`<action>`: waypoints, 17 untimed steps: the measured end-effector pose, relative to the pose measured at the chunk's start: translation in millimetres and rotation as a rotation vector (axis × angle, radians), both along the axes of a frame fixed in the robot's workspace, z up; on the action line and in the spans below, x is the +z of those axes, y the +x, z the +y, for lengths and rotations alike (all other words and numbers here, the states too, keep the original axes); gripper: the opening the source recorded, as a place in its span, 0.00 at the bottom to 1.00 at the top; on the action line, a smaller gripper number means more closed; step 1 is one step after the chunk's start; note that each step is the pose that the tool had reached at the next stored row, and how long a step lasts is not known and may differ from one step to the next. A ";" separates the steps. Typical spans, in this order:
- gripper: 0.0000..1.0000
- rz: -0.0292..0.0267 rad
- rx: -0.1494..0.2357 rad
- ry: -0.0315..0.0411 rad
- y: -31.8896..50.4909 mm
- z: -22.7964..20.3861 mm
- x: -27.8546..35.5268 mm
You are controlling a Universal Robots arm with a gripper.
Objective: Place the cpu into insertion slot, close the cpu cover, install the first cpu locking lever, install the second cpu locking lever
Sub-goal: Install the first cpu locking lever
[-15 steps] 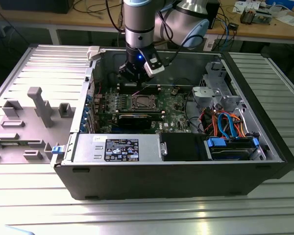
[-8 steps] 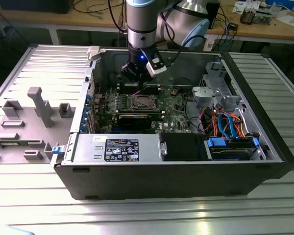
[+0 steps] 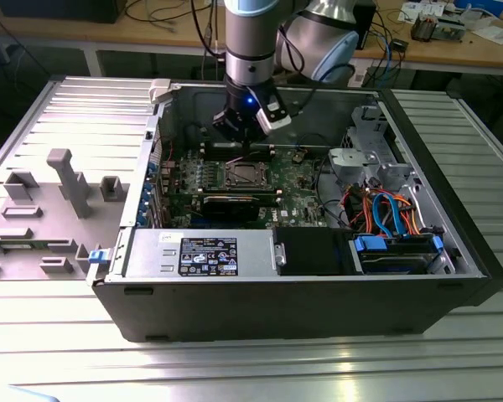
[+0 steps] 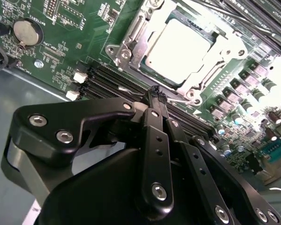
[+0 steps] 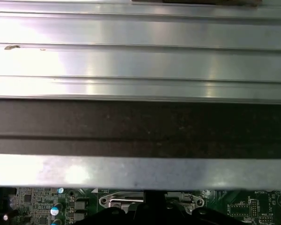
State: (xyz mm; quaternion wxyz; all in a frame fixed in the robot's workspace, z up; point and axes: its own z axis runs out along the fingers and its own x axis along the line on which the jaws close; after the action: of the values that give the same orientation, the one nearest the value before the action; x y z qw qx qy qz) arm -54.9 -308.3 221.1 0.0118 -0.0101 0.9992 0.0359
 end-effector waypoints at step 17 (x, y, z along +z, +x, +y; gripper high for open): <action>0.11 0.0130 -0.006 0.0000 19.6 0.2 -14.6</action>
State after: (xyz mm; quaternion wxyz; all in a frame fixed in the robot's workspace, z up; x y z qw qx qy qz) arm -35.4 -308.1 206.5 0.0054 -0.0066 0.9993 0.0359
